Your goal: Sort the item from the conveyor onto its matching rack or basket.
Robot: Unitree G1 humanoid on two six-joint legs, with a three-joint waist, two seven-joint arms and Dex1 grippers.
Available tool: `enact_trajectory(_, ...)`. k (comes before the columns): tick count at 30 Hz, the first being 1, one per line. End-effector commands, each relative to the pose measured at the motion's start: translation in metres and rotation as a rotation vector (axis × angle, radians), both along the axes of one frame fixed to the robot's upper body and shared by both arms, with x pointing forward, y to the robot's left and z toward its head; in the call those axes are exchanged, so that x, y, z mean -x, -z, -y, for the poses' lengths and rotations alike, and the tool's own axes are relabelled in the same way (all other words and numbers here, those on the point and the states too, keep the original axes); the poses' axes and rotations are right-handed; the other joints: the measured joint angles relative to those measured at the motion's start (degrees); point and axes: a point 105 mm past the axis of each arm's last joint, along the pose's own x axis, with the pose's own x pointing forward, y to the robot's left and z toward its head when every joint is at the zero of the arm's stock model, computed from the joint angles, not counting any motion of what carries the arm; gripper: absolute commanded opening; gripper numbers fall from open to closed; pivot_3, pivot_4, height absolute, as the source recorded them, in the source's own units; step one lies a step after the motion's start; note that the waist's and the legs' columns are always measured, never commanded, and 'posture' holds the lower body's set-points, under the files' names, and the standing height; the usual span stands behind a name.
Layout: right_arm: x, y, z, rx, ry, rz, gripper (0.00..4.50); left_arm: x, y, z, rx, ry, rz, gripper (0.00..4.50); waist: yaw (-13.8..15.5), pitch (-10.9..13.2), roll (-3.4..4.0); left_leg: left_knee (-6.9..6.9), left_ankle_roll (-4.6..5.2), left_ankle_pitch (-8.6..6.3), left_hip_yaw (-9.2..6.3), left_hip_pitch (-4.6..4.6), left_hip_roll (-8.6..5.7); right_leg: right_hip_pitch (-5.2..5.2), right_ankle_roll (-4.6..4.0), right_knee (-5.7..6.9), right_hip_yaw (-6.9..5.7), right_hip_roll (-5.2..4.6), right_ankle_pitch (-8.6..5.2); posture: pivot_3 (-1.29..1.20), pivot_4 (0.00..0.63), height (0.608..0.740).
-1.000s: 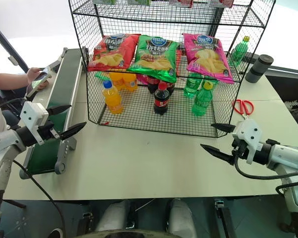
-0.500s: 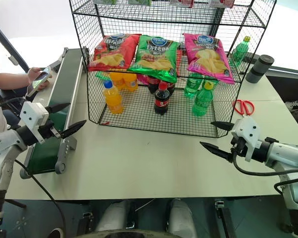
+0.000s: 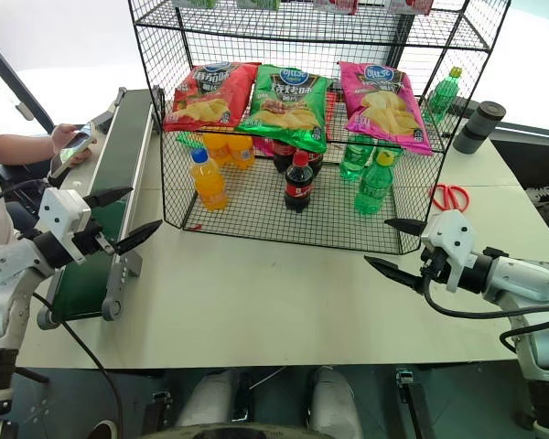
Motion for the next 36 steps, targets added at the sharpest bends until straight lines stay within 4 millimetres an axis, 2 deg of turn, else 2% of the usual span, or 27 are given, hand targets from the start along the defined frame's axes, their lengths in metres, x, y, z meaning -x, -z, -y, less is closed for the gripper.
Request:
enact_trajectory(1, 0.001, -0.011, -0.003, 0.005, -0.013, 0.049, 4.12, -0.001, -0.01, 0.005, 0.003, 0.018, 0.053, 4.5, 0.0, 0.0, 0.0, 0.0, 0.0, 0.0, 0.0, 0.0, 0.0, 0.0, 0.0, 0.0, 0.0, 0.0, 0.0, 0.0, 0.15, 0.74)
enact_trajectory(13, 0.004, -0.009, 0.002, 0.005, -0.001, 0.044, 4.12, -0.004, -0.004, 0.01, 0.0, 0.056, 0.042, 4.5, -0.01, 0.0, -0.01, 0.0, -0.01, 0.01, -0.01, 0.02, 0.0, 0.01, 0.0, 0.03, 0.0, 0.01, 0.0, 0.0, 0.15, 0.74)
enact_trajectory(26, -0.002, -0.011, 0.003, 0.026, -0.013, 0.06, 4.12, -0.008, 0.003, 0.018, 0.005, 0.076, 0.047, 4.5, -0.01, -0.01, -0.01, 0.02, -0.03, 0.02, -0.01, 0.03, -0.01, 0.03, 0.0, 0.04, 0.0, 0.02, 0.0, 0.0, 0.15, 0.74)
enact_trajectory(36, -0.009, -0.004, 0.005, 0.031, -0.009, 0.075, 4.12, -0.01, 0.002, 0.021, -0.012, 0.096, 0.052, 4.5, -0.05, -0.01, -0.01, 0.03, -0.03, 0.02, -0.01, 0.03, -0.02, 0.04, 0.0, 0.04, 0.0, 0.01, 0.0, 0.0, 0.15, 0.74)
